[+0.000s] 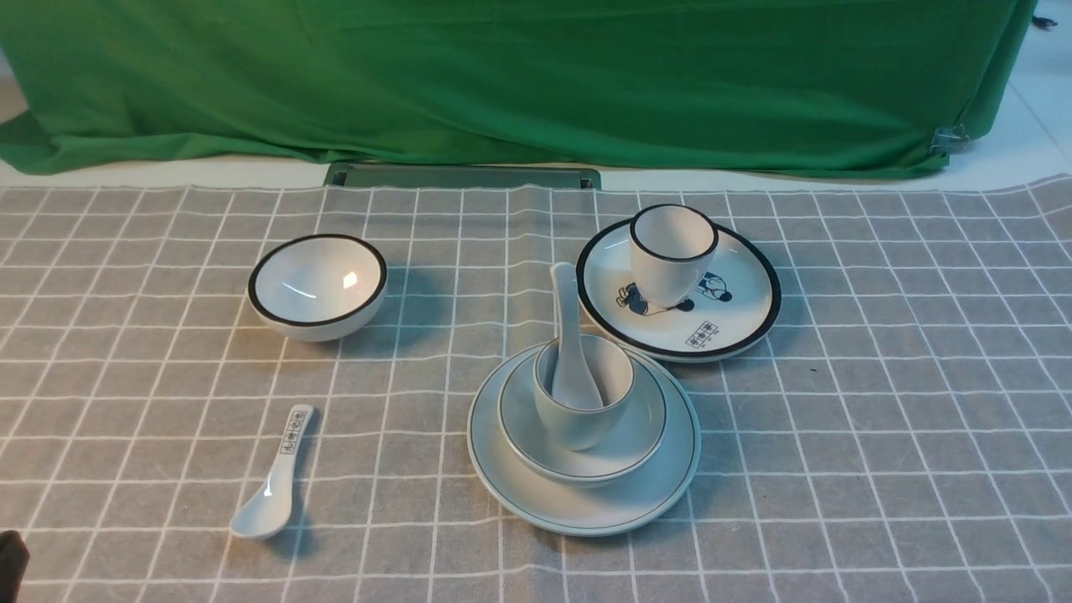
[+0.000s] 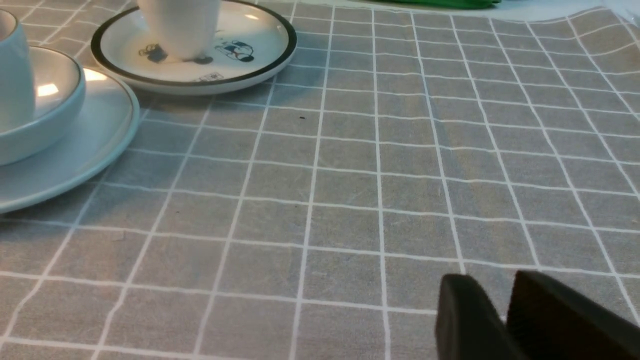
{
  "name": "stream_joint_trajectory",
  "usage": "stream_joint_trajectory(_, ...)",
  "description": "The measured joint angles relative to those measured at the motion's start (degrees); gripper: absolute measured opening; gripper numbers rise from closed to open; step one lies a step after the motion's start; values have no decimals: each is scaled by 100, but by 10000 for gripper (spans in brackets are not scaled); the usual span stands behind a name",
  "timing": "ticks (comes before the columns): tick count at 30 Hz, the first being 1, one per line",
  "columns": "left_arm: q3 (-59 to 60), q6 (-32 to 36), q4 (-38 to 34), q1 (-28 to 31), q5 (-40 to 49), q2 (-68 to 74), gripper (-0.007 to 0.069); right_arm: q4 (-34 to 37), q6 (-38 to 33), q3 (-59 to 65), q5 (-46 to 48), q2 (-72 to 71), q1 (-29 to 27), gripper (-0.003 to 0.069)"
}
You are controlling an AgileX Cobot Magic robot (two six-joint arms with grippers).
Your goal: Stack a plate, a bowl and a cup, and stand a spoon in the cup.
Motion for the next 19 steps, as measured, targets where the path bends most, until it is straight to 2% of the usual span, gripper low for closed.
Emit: stream_joint_trajectory(19,0,-1,0,0,-5,0,17,0,0,0,0,0,0,216)
